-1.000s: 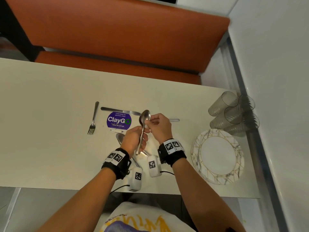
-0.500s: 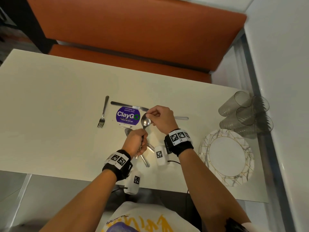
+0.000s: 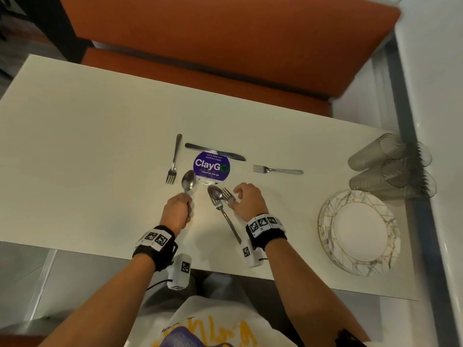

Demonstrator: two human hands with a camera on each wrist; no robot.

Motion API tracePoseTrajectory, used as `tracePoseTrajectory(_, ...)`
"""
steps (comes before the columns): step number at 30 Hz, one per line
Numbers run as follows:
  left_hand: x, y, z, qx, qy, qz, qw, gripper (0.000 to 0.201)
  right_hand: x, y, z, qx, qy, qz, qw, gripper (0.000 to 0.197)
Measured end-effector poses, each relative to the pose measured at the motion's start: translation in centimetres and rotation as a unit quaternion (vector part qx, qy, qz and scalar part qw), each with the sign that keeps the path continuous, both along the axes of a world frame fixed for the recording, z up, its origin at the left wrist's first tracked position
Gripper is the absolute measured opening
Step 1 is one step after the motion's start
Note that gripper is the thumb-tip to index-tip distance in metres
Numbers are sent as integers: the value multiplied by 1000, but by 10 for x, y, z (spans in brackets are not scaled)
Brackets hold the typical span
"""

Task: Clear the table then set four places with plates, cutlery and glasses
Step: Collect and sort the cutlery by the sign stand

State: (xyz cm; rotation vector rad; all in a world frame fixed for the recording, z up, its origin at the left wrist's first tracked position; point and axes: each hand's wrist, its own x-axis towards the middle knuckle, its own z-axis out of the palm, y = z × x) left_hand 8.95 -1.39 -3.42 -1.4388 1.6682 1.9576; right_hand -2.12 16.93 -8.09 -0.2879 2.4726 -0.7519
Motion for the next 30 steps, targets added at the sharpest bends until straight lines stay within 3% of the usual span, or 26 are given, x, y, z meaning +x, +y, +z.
tracePoseTrajectory(8,2,5,-3,8,12,-15,1000,21,-1,27,-11,5,-1,-50,999,15)
tracePoseTrajectory(11,2,8,-3,4,16,-21,1000,21,-3,35,-9,21,48,-58,997,20)
tracePoseTrajectory(15,2,11,-5,-5,16,-27,999,24,10,28,-1,6,117,24,993,7)
tracePoseTrajectory(18,1,12,-4,-6,20,-26,999,24,31,17,-1,1,95,86,992,10)
tracePoseTrajectory(24,2,15,-6,-9,23,-30,999,24,58,-1,-9,-12,58,114,992,18)
tracePoseTrajectory(27,2,14,-7,-10,25,-29,999,27,48,5,-8,-40,154,54,986,12)
tracePoseTrajectory(30,2,16,-7,-11,28,-26,999,27,24,26,-8,30,194,-25,980,10)
